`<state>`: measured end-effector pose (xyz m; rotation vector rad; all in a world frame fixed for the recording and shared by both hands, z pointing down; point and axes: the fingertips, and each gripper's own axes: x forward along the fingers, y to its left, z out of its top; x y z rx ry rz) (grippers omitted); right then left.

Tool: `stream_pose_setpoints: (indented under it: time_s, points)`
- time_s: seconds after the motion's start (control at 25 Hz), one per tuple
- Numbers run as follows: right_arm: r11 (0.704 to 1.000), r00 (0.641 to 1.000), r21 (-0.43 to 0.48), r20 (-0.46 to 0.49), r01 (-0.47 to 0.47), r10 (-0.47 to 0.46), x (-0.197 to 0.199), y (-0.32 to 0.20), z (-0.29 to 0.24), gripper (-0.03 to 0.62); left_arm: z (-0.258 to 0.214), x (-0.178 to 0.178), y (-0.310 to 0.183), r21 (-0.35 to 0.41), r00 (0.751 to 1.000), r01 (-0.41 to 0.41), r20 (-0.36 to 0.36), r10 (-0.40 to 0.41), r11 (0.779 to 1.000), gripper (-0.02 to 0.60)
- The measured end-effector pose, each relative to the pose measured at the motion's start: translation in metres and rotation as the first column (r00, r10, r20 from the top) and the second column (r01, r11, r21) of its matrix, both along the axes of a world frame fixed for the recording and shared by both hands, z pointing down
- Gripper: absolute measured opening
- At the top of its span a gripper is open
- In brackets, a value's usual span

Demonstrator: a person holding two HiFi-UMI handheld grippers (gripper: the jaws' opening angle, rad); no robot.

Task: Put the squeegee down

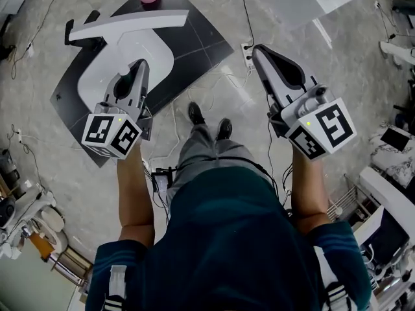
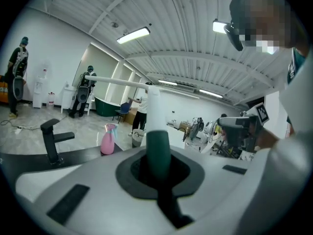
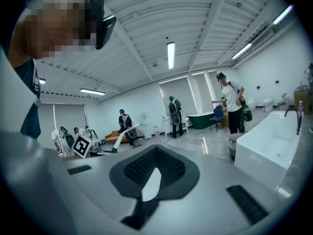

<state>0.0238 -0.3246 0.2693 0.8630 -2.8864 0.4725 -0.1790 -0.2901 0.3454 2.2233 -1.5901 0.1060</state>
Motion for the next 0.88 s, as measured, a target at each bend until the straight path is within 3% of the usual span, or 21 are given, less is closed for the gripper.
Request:
stream_pose_setpoints:
  time_s: [0.88]
  points:
    - [0.979,0.994,-0.175,-0.038,-0.105,0.1,-0.002,-0.046,0.095,0.005,0.125,-0.007,-0.091,-0.178,0.998,-0.03,-0.057,0.02,0.984,0.002]
